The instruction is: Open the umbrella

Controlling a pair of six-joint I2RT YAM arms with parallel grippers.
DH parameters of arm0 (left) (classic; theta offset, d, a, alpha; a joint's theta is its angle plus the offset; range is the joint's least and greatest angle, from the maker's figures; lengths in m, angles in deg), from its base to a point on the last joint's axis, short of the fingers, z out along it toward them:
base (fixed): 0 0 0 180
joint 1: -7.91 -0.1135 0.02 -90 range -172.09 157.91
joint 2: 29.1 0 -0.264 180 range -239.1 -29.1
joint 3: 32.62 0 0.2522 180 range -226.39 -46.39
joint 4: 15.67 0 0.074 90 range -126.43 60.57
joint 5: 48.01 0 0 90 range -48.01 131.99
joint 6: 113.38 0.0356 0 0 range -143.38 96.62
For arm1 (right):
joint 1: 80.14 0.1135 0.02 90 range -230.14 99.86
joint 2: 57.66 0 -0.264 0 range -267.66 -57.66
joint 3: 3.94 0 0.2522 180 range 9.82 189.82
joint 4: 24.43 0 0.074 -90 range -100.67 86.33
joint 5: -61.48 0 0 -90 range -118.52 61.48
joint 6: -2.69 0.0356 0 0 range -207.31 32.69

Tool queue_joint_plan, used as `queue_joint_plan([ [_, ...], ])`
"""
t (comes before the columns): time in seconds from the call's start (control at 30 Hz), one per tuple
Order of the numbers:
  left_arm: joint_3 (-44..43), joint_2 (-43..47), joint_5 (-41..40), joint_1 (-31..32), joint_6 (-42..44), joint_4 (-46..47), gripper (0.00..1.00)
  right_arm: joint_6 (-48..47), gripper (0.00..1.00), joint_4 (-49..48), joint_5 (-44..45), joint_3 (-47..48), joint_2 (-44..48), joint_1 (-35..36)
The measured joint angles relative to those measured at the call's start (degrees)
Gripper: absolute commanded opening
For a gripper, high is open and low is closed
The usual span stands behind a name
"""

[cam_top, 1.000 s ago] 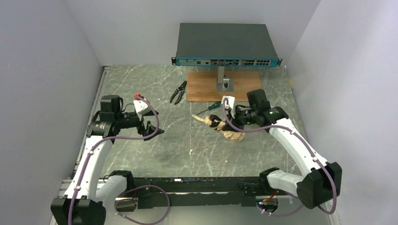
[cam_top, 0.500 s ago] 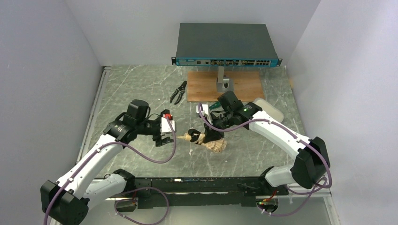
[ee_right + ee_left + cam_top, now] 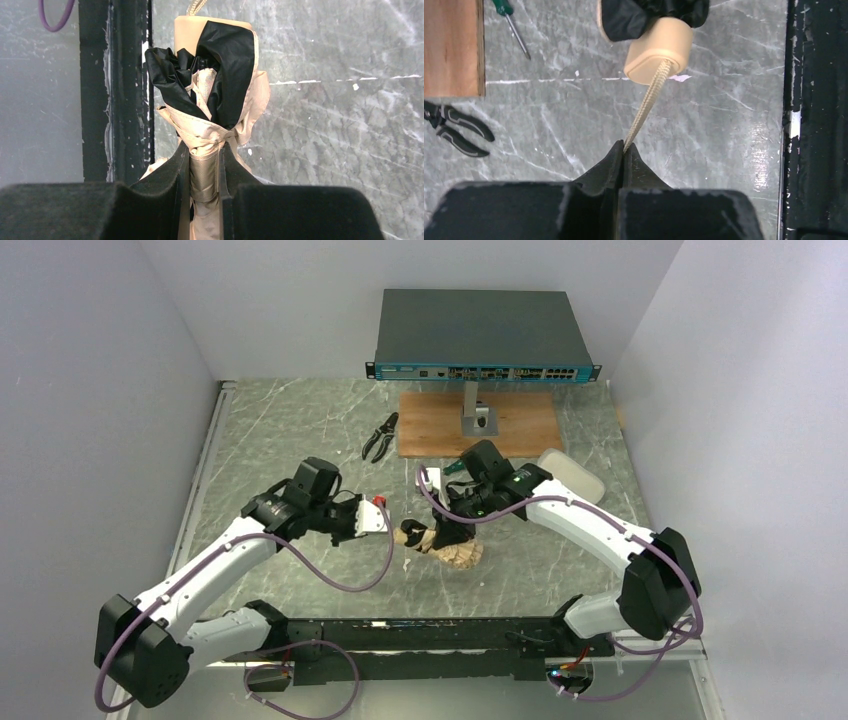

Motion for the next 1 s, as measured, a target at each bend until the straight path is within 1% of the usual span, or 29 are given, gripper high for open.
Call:
queue_joint_plan([
  [0.1,0.42,0.76,-0.63,-1.84,1.14,-0.22,0.0,-0.42,0.0,-0.2,1.33,-1.46,0.0,0.0],
  [0.2,2.29,3.96,-1.42,-5.75,3.15,-0.44,0.0,-0.59,0.0,-0.74,2.16,-3.3,0.02,-0.02],
  [0.27,3.02,5.88,-0.87,-9.46,4.63,-1.31,0.0,-0.57,0.0,-1.55,2.43,-4.7,0.07,-0.07],
  [0.3,3.06,6.29,-0.52,-11.17,5.33,-1.88,0.01,-0.57,0.0,-1.97,2.56,-5.18,0.11,-0.07],
  [0.33,3.06,6.69,-0.24,-13.27,6.29,-2.45,0.07,-0.57,0.0,-2.29,2.8,-5.62,0.15,-0.11],
  [0.37,3.06,6.78,-0.17,-14.64,7.1,-2.75,0.14,-0.44,0.0,-2.78,2.97,-6.05,0.24,-0.22],
  [0.4,3.06,6.75,-0.15,-15.91,7.93,-3.19,0.28,-0.37,0.0,-3.32,3.17,-6.32,0.33,-0.35],
  [0.5,3.04,6.47,-1.36,-17.64,10.91,-3.82,0.94,-0.33,0.0,-3.21,3.56,-6.62,0.39,-0.85],
  [0.53,2.95,6.36,-1.79,-18.05,11.41,-3.85,0.99,-0.11,0.0,-2.78,3.78,-6.69,0.39,-0.98],
  [0.6,2.38,6.1,-2.14,-18.32,12.9,-4.5,1.0,0.66,0.0,-2.4,3.85,-6.67,0.09,-1.22],
  [0.67,1.51,6.16,-2.45,-16.5,13.94,-4.59,1.0,1.57,0.0,-2.08,3.58,-6.32,-1.03,-1.42],
  [0.77,0.39,6.45,-3.37,-9.14,15.45,-4.2,1.0,2.95,0.0,-1.22,2.38,-5.05,-4.33,-1.49],
  [0.87,-1.92,3.91,-5.86,0.11,15.67,-4.2,1.0,3.8,0.0,-0.07,0.09,-3.48,-7.61,-1.53],
  [0.93,-2.67,1.57,-7.85,4.46,15.82,-4.15,0.99,4.17,0.0,0.44,-0.72,-2.71,-8.33,-1.51],
  [1.0,-2.84,-0.9,-9.64,7.34,15.85,-4.39,0.96,4.55,0.0,1.2,-1.68,-1.68,-8.5,-1.51],
])
